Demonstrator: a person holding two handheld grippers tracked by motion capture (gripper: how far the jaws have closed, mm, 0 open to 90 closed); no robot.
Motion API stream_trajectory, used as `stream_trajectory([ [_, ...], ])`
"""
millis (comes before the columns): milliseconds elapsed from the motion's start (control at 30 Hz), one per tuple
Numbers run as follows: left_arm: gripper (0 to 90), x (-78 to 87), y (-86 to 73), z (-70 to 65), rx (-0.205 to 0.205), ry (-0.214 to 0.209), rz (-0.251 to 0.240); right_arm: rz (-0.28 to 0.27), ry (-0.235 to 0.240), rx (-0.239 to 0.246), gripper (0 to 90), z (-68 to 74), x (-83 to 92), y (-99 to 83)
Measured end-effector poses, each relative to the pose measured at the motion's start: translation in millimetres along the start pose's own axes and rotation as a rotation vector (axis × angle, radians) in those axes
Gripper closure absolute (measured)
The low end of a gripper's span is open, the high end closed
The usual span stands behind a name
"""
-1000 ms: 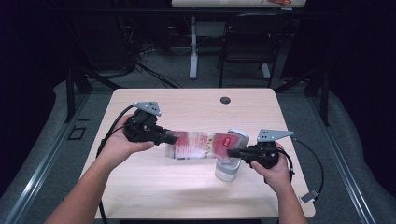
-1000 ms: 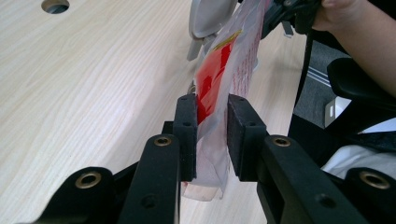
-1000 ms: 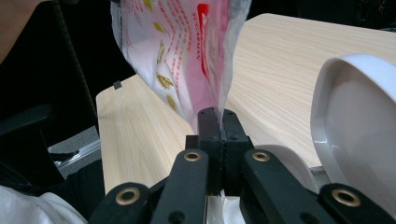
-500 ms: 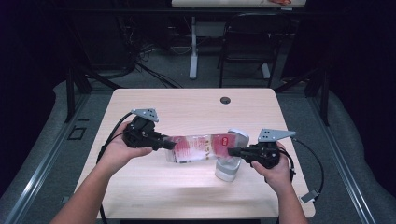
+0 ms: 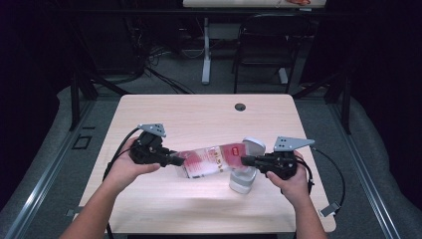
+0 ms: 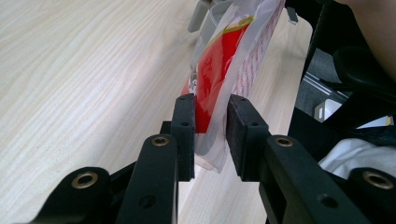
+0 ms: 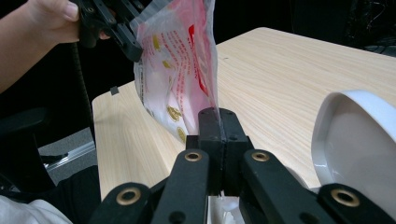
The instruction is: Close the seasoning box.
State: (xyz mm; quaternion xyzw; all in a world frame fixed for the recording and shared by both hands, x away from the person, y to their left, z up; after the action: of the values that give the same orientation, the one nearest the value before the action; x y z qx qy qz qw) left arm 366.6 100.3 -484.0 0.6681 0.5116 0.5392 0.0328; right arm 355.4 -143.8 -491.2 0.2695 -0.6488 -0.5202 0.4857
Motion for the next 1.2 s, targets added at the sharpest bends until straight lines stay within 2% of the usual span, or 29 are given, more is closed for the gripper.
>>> stream_trajectory([
  [400,73.2,-10.2,-15.9,9.1,0.018,-0.025,-0.021,0.019,0.007,0.021,90.0,3.5,-3.6,6.5],
  [633,72.7,-14.4,-20.9,12.5,0.005,-0.014,-0.022,0.046,0.013,0.045,90.0,2.9,-5.2,11.1],
  [767,72.4,-15.8,-24.3,14.0,0.001,-0.012,-0.034,0.060,0.023,0.043,90.0,3.1,-6.7,13.8],
  [1000,71.9,-17.3,-33.2,17.0,0.001,-0.008,-0.061,0.100,0.030,0.073,90.0,7.2,-10.3,20.8],
  [1200,71.7,-16.7,-39.7,20.3,0.000,-0.008,-0.080,0.123,0.038,0.078,90.0,11.1,-14.8,23.7],
])
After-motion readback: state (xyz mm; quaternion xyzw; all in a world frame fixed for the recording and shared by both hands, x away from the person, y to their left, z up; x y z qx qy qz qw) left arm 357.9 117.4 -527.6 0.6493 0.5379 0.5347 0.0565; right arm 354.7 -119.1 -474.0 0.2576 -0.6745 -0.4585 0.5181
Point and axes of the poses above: each handheld gripper's, and its own axes: x roughly backward along the jaws, y roughly out of its top, z roughly to its left, the point moved 9 cm from there along -x, roughly forward along the jaws, and after that the axes turned 13 degrees about x, right-handed, at the moved point
